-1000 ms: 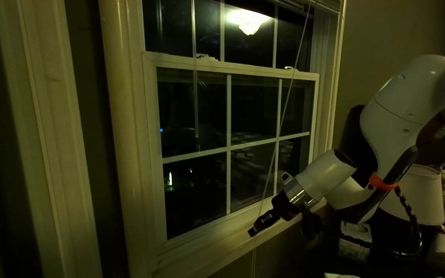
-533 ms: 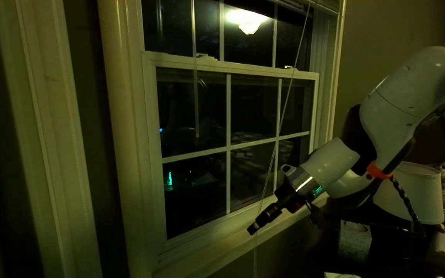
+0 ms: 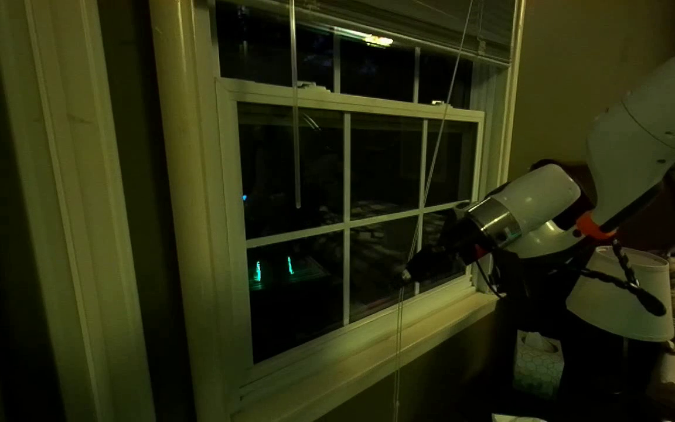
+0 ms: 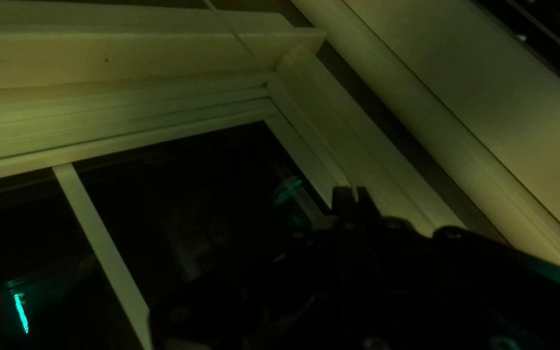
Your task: Close the blinds on the window.
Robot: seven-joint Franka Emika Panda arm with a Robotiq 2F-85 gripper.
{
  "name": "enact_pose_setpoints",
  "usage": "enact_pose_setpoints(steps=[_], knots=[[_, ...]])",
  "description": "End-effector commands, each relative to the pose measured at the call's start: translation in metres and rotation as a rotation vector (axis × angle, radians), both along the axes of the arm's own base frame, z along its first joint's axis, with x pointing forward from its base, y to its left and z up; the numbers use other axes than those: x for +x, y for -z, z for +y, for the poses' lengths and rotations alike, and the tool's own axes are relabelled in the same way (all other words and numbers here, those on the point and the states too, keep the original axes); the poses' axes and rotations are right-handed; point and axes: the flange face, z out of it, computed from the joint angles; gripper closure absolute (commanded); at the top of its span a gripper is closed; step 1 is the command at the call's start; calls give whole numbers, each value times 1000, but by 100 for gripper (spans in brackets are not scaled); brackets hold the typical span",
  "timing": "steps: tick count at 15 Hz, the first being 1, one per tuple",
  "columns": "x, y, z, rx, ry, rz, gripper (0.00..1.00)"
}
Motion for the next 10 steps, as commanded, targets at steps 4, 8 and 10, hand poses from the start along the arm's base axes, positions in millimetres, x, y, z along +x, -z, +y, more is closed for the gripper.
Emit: enact_pose_setpoints(steps=[4,8,10], knots=[[-22,-53,-22,123,84,27,100],[-36,-79,-19,201,116,28,100],[-44,-93,-27,237,136,23,100]])
